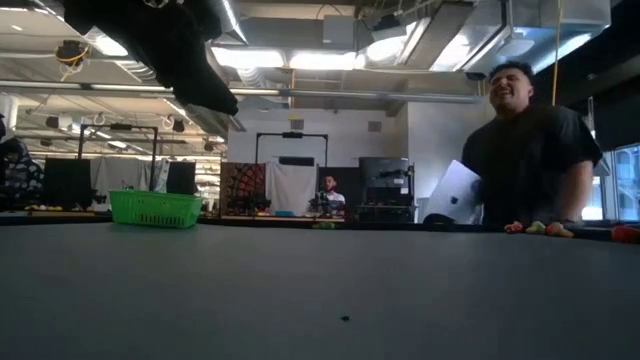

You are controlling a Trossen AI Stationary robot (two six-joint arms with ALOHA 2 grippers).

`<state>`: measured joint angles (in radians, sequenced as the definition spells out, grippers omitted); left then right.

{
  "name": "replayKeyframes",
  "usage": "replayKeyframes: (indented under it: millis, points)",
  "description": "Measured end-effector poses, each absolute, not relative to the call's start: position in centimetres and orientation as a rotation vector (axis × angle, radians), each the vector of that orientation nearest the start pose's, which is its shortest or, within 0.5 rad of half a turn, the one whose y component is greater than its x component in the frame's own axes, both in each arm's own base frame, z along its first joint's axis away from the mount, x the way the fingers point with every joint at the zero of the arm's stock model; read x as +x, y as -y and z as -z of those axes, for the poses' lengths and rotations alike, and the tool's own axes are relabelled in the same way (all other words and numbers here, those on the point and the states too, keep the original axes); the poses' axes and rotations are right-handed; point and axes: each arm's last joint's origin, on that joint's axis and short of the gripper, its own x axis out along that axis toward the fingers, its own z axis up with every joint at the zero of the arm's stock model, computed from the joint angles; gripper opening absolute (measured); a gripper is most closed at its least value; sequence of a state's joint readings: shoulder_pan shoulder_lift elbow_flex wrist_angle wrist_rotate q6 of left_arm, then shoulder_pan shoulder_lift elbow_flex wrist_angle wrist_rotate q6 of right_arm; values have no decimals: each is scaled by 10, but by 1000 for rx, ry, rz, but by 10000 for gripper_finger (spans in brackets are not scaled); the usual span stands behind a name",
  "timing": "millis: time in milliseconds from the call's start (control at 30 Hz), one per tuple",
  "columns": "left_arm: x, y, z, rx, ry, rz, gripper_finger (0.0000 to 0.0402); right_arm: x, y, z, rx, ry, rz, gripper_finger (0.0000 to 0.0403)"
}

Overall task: Sort produce into baskets
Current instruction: Put the green chili pepper into the blue bin, then put the red mushroom into the green bin

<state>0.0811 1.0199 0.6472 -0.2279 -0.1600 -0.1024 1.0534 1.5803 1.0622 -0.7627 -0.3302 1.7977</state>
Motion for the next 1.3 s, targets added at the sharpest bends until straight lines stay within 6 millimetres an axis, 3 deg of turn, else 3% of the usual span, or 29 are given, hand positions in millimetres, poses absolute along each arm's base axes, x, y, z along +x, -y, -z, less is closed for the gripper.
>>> replayKeyframes:
  millis: [233,533,833,1033,1133,1300]
  points:
    - [210,-23,-241,-77,-588,-271,155,157,-246,-207,799,-1725,234,269]
    - [210,-23,-241,-81,-588,-272,155,208,-201,-227,600,-1580,171,288]
    - [210,-23,-241,-82,-587,-272,155,239,-124,-233,312,-1607,268,289]
    - [210,-23,-241,-85,-584,-273,155,250,-59,-231,188,-1666,380,289]
    - [211,-23,-241,-96,-577,-277,155,248,-25,-222,168,-1726,403,289]
    - [211,-23,-241,-95,-577,-276,155,228,28,-200,196,-1882,412,289]
